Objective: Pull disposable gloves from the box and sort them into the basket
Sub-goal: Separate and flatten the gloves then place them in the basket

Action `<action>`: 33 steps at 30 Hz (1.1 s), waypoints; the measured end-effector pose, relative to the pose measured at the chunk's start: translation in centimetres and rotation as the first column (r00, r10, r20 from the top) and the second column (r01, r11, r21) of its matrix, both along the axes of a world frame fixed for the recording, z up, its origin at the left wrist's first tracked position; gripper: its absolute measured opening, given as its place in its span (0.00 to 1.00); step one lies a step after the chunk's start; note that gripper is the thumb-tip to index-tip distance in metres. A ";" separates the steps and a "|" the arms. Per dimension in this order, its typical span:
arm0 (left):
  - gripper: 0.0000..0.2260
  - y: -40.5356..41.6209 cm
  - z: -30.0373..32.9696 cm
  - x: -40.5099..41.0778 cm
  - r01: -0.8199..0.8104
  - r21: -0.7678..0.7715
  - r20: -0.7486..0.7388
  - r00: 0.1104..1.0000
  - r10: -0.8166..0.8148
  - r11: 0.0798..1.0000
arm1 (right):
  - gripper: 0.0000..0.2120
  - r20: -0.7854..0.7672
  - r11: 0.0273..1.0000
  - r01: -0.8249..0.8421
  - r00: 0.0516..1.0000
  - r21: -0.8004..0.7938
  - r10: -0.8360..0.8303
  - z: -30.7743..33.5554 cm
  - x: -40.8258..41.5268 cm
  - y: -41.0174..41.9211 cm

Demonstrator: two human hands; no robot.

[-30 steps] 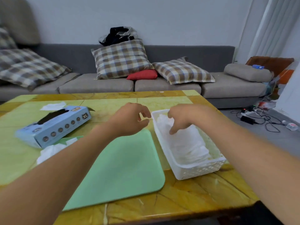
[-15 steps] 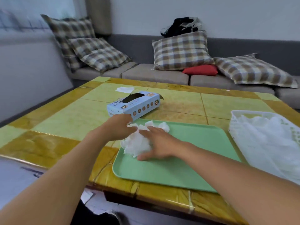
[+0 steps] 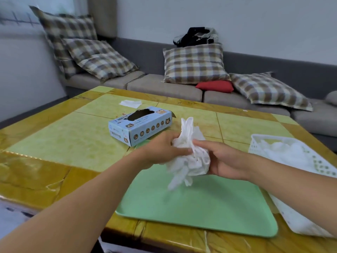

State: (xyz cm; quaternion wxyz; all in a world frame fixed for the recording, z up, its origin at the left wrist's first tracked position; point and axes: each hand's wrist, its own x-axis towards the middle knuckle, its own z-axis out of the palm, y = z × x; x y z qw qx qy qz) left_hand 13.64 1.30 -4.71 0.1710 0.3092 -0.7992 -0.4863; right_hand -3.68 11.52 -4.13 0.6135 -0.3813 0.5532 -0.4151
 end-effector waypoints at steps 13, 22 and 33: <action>0.17 -1.1 1.8 -1.2 0.225 0.308 -0.114 0.973 -0.199 0.924 | 0.12 -0.148 0.926 0.265 0.939 -0.268 -0.311 -0.3 -0.3 -1.6; 0.32 -8.1 -1.6 2.4 -0.117 -0.722 0.404 0.729 0.553 0.682 | 0.07 -0.231 0.930 0.320 0.905 -0.182 -0.357 -3.3 0.7 -2.8; 0.18 -12.8 -2.7 4.0 -0.249 -0.700 0.478 0.532 0.699 0.669 | 0.09 -0.254 0.935 0.306 0.904 -0.180 -0.345 -3.8 -0.4 -2.5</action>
